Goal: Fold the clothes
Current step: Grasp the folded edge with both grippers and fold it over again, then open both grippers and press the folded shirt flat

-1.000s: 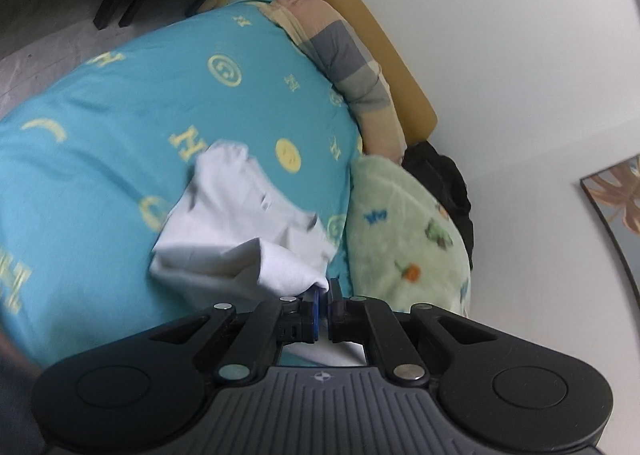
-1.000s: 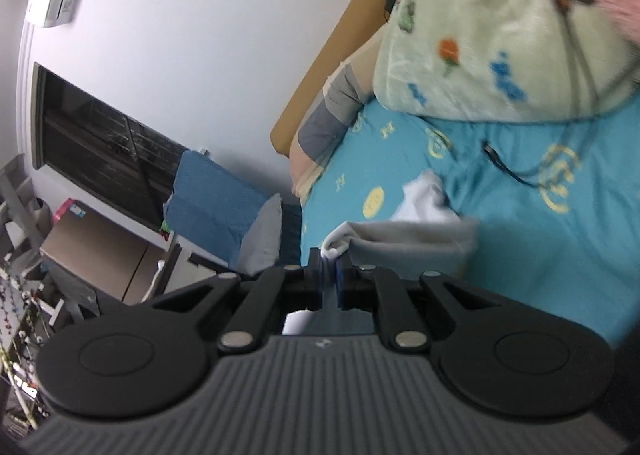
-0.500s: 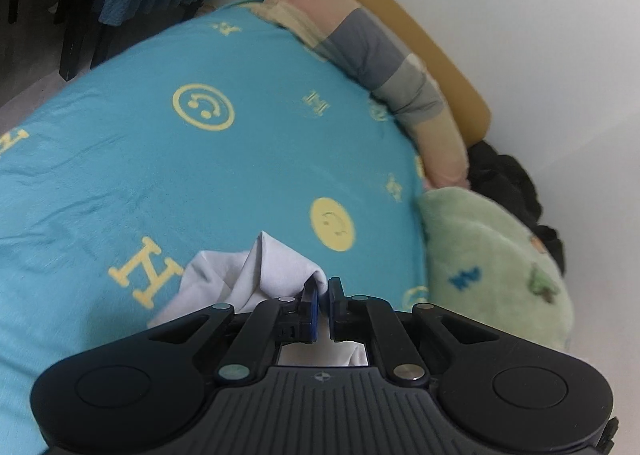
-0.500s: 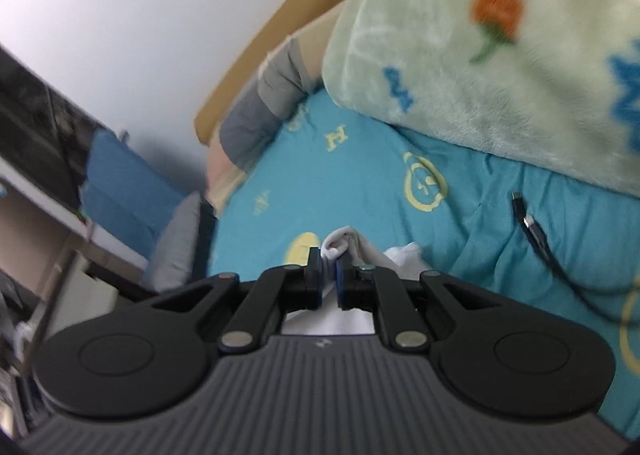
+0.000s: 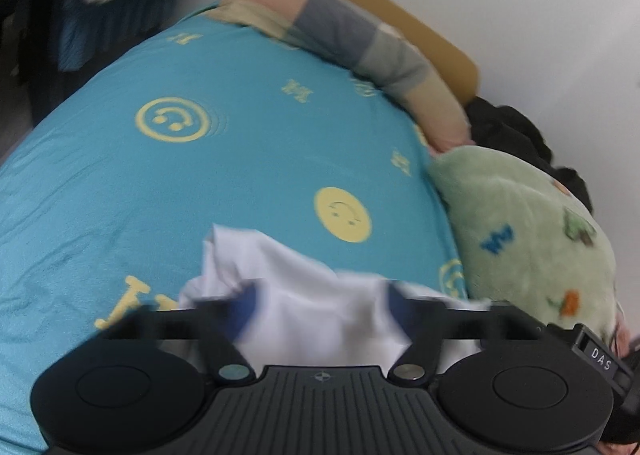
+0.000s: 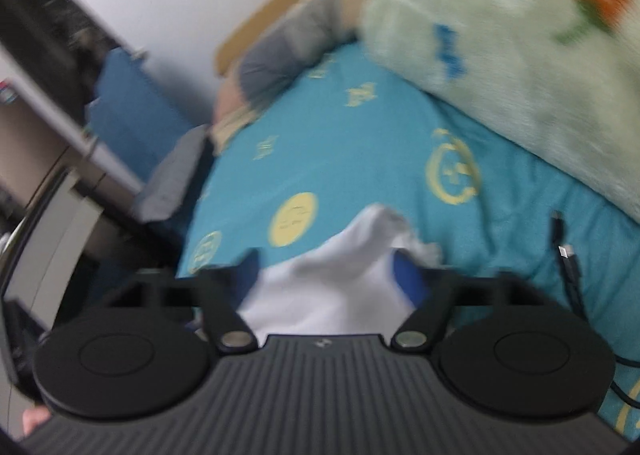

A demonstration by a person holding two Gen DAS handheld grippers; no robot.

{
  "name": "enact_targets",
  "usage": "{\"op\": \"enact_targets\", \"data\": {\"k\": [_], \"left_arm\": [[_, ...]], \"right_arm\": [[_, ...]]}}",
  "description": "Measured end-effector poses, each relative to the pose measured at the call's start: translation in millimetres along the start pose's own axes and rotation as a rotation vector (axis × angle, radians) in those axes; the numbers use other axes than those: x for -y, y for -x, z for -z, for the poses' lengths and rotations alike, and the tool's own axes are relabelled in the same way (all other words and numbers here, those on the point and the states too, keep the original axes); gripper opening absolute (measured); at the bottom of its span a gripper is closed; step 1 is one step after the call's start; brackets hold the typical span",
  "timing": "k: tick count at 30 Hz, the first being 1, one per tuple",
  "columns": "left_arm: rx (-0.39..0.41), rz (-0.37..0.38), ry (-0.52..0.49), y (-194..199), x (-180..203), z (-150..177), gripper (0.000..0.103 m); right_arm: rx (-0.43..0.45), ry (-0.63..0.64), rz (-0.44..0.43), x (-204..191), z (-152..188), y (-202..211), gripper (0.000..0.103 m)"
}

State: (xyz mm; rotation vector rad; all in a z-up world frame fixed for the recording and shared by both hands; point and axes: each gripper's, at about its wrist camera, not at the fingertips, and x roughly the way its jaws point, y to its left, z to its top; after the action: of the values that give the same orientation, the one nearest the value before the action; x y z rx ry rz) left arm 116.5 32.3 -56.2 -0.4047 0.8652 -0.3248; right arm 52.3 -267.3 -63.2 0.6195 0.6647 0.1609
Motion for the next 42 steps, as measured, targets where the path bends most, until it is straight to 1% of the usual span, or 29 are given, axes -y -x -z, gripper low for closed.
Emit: {"op": "enact_targets", "data": {"k": [1, 3, 5, 6, 8, 11, 13, 16, 19, 20, 23, 26, 28, 29, 32, 34, 35, 37, 39, 40, 42], "left_arm": [[0.011, -0.005, -0.028, 3, 5, 3, 0.085], [0.007, -0.032, -0.078, 2, 13, 10, 0.087], [-0.003, -0.062, -0.115, -3, 16, 18, 0.087], [-0.005, -0.075, -0.132, -6, 16, 21, 0.087], [-0.001, -0.097, -0.180, -14, 17, 27, 0.087], [-0.008, -0.141, -0.254, -26, 20, 36, 0.087], [-0.009, -0.159, -0.272, -30, 22, 40, 0.088], [-0.004, -0.184, -0.288, -31, 26, 45, 0.089], [-0.013, -0.195, -0.288, -22, 32, 47, 0.088], [-0.017, -0.190, -0.281, -17, 34, 48, 0.088], [-0.035, -0.143, -0.257, 10, 37, 58, 0.088], [-0.053, -0.141, -0.286, 34, 43, 75, 0.088], [-0.065, -0.140, -0.305, 50, 47, 87, 0.088], [-0.075, -0.147, -0.304, 56, 48, 93, 0.088], [-0.121, -0.201, -0.250, 65, 41, 113, 0.088], [-0.129, -0.210, -0.248, 70, 41, 121, 0.088], [-0.128, -0.214, -0.250, 73, 41, 124, 0.088], [-0.129, -0.199, -0.208, 80, 39, 125, 0.088], [-0.131, -0.172, -0.149, 88, 37, 124, 0.088], [-0.134, -0.151, -0.106, 91, 34, 124, 0.088], [-0.145, -0.085, 0.019, 97, 24, 126, 0.089]], "right_arm": [[0.005, 0.042, 0.002, -6, 2, 3, 0.080], [0.014, 0.127, 0.006, -19, 6, 9, 0.079], [0.012, 0.167, 0.009, -20, 9, 8, 0.079], [0.000, 0.184, 0.019, -19, 11, 3, 0.074], [-0.026, 0.226, 0.045, -18, 14, -10, 0.066], [-0.054, 0.280, 0.087, -13, 22, -34, 0.066], [-0.068, 0.312, 0.110, -12, 28, -46, 0.066], [-0.061, 0.335, 0.123, -17, 30, -44, 0.066], [-0.048, 0.322, 0.105, -22, 26, -28, 0.066], [-0.039, 0.323, 0.096, -26, 25, -18, 0.066], [-0.002, 0.342, 0.069, -42, 24, 21, 0.066], [0.030, 0.364, 0.060, -52, 34, 64, 0.066], [0.013, 0.330, 0.054, -50, 43, 79, 0.066], [-0.011, 0.323, 0.066, -48, 49, 80, 0.066], [-0.106, 0.305, 0.111, -41, 66, 72, 0.066], [-0.189, 0.282, 0.133, -32, 77, 59, 0.065], [-0.214, 0.273, 0.139, -28, 80, 54, 0.064], [-0.219, 0.243, 0.133, -24, 81, 54, 0.064], [-0.186, 0.180, 0.109, -21, 78, 66, 0.066], [-0.168, 0.147, 0.096, -20, 76, 73, 0.066], [-0.138, 0.075, 0.062, -17, 74, 87, 0.067]]}}
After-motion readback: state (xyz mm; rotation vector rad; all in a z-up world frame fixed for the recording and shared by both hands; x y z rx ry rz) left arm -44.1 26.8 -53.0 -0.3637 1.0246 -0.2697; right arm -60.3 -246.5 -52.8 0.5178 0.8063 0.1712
